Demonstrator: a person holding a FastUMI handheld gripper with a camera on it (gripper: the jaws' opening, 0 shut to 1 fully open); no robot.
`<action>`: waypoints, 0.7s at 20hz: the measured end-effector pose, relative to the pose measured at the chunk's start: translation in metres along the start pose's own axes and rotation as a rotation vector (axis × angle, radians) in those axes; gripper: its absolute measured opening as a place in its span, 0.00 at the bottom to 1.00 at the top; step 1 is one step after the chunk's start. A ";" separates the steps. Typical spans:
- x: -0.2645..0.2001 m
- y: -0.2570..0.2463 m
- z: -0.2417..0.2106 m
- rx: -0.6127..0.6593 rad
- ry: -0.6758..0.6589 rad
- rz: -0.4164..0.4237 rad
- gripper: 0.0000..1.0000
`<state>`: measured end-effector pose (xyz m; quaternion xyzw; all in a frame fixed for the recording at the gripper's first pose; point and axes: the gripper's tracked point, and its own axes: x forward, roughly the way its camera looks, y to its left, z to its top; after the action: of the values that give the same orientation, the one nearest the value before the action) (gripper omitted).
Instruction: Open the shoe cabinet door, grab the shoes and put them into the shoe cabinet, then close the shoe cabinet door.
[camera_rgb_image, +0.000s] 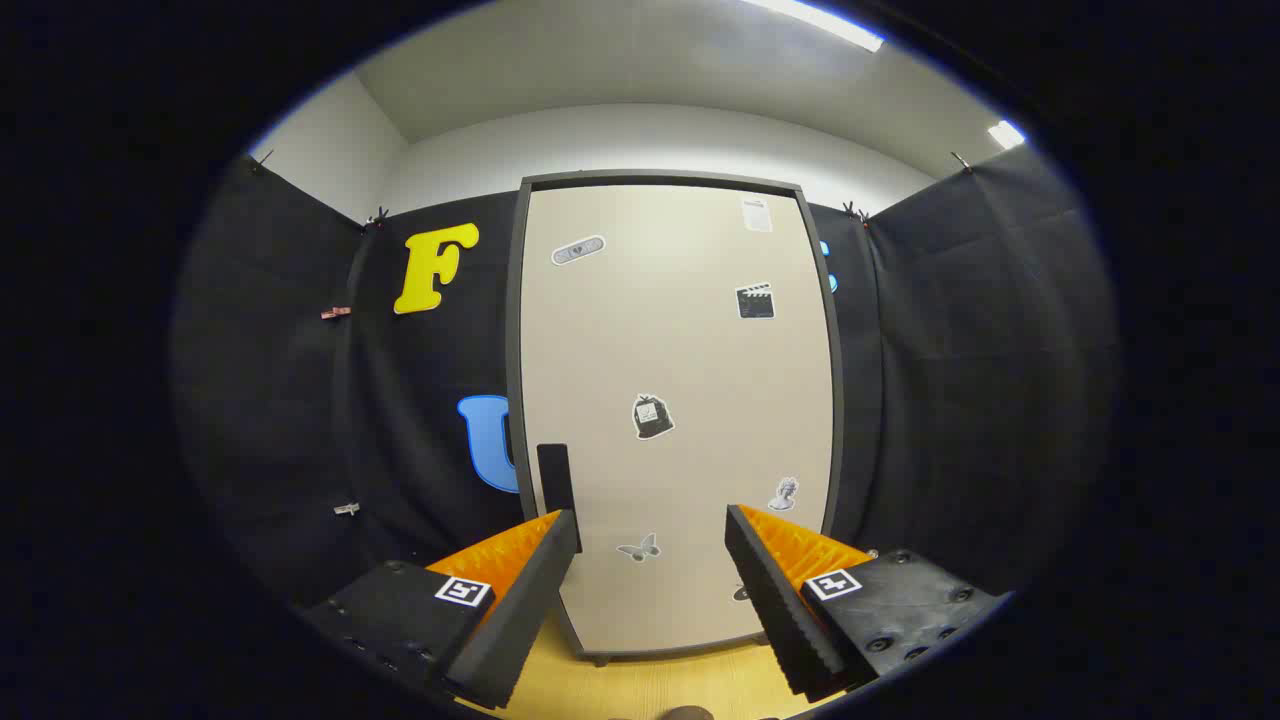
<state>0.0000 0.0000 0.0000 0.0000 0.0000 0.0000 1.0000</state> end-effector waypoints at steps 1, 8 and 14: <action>0.001 0.000 -0.001 -0.001 0.006 0.000 0.98; 0.006 0.004 -0.009 -0.018 0.020 0.007 0.98; 0.012 0.008 -0.011 -0.017 0.026 0.009 0.98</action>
<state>0.0116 0.0080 -0.0108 -0.0086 0.0130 0.0045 0.9999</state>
